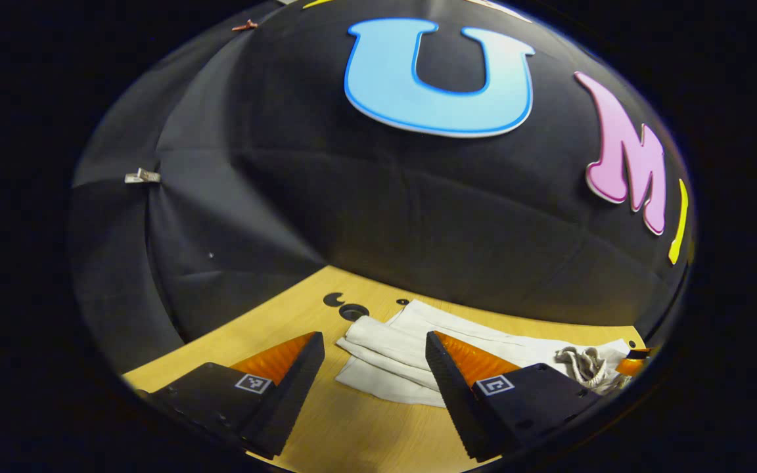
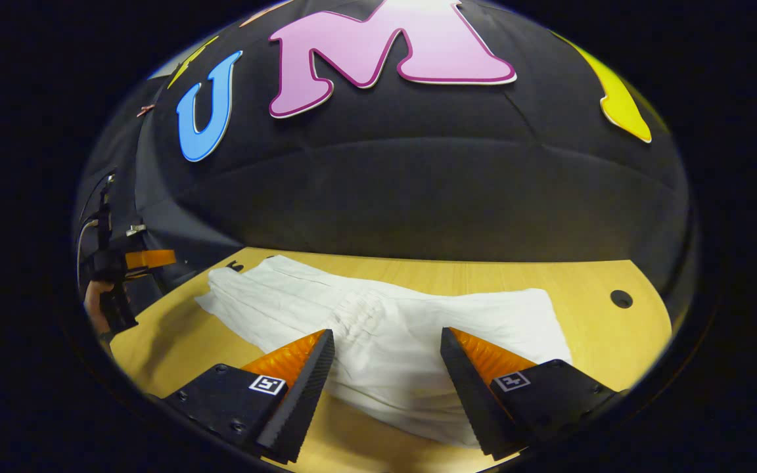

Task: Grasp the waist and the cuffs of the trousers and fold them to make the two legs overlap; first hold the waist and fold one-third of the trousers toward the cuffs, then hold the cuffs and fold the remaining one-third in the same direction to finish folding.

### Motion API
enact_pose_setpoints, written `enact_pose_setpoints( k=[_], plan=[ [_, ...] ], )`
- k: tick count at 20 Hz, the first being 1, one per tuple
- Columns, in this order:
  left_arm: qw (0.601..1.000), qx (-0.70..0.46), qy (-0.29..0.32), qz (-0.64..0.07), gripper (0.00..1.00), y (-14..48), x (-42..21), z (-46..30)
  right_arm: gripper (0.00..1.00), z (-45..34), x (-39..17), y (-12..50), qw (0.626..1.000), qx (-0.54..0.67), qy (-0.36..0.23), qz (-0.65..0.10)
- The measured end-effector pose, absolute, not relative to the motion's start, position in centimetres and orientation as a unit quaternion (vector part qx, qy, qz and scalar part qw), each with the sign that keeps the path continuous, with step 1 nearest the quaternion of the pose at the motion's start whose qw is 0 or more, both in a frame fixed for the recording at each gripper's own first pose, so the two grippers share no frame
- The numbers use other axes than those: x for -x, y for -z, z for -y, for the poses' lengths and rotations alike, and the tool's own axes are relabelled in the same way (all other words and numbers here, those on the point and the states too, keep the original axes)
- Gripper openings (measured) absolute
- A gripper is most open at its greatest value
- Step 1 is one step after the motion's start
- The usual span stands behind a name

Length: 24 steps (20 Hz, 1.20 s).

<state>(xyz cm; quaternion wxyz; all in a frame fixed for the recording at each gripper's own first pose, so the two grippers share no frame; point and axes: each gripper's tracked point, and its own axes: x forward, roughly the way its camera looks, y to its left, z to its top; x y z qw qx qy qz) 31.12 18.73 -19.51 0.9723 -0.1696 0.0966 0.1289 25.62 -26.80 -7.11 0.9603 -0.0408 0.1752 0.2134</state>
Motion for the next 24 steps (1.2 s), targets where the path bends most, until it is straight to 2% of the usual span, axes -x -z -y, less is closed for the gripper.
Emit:
enact_pose_setpoints(
  k=[3, 13, 16, 17, 21, 24],
  plan=[
    [0.967, 0.172, -0.138, -0.128, 0.97, 21.7, -33.4, -19.1, 0.99, 29.3, -24.7, 6.7, 0.964, 0.070, -0.196, -0.167],
    [0.946, 0.195, -0.169, -0.194, 0.96, 27.7, -38.2, -20.4, 0.99, 33.0, -23.7, 7.4, 0.965, 0.061, -0.175, -0.185],
    [0.946, 0.197, -0.158, -0.202, 0.96, 28.5, -38.7, -19.6, 0.98, 33.7, -23.6, 7.5, 0.965, 0.059, -0.171, -0.189],
    [0.947, 0.191, -0.158, -0.202, 0.99, 28.6, -38.9, -19.6, 0.98, 33.9, -23.7, 7.4, 0.966, 0.059, -0.170, -0.188],
    [0.951, 0.116, -0.153, -0.241, 1.00, 29.3, -38.8, -19.3, 0.98, 34.2, -23.3, 7.9, 0.964, 0.068, -0.171, -0.190],
    [0.953, 0.119, -0.141, -0.239, 0.98, 29.2, -39.3, -18.7, 0.98, 34.4, -22.4, 9.1, 0.962, 0.066, -0.169, -0.203]
  ],
)
